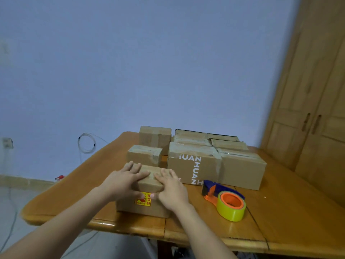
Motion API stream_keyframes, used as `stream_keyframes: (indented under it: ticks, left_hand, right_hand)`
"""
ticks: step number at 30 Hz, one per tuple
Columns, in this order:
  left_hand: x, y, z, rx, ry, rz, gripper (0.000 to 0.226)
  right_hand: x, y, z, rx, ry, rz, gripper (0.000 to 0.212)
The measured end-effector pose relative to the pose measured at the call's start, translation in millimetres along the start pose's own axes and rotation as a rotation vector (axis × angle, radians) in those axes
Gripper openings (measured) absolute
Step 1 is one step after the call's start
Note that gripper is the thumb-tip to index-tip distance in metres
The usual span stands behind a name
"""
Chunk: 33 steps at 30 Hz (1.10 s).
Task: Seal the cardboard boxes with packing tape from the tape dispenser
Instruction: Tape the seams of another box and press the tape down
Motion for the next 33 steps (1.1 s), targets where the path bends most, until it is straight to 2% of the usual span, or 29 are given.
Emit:
stream_keyframes:
  ticks: [3,7,12,19,23,33]
  left_hand:
    - [14.6,-3.1,-22.9,-0.028,-0.064,0.019,0.075]
    - [16.7,-17.0,-72.9,0.005,-0.14,0.038,0.077]
    - [14.5,-39.1,-141.6,0.147,-0.164,0.067,0.077]
    - [-6.4,-79.4,-216.1,0.36,-0.148,0.085,0.076]
    - [-27.7,-108.4,-229.4,0.394,-0.167,0.086,0.075]
    - [-105.1,-191.9,-215.0,0.327,-0.192,0.039,0.076]
  right_hand:
    - [4.0,2.6,-16.6,-0.005,0.013,-0.017,0.07]
    - [-2.0,-0.5,-65.3,0.071,0.008,-0.035,0.068]
    - [-15.1,-15.8,-138.4,0.149,-0.01,-0.053,0.065]
    - [-39.9,-53.9,-224.9,0.313,0.13,-0.112,0.054]
    - [-46.2,-91.5,-239.2,0.348,0.172,-0.128,0.048]
    - [-54.2,-209.5,-216.4,0.325,0.192,-0.168,0.046]
Point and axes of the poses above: each hand's wrist, its own y-axis away from the middle knuckle, its own z-axis out of the palm, x = y × z, the point moved 7 cm from there along -y, towards the middle knuckle, and after that the axes turned 15 degrees about z, right-handed, at the moved point
